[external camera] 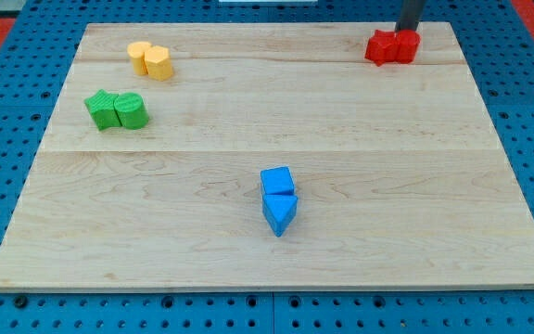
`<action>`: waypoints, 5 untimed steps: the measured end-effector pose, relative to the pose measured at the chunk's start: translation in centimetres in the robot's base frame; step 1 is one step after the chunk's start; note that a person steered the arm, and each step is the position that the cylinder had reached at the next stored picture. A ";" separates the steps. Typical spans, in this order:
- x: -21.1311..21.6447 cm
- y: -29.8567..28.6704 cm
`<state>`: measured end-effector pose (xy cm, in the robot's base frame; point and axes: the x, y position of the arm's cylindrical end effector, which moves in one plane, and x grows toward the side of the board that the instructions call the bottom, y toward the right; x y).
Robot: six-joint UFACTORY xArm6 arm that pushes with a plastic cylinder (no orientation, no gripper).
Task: Separate the red circle from the red star
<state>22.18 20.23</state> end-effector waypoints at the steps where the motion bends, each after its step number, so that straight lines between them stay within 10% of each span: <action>1: 1.8 0.0; 5: 13.9 -0.1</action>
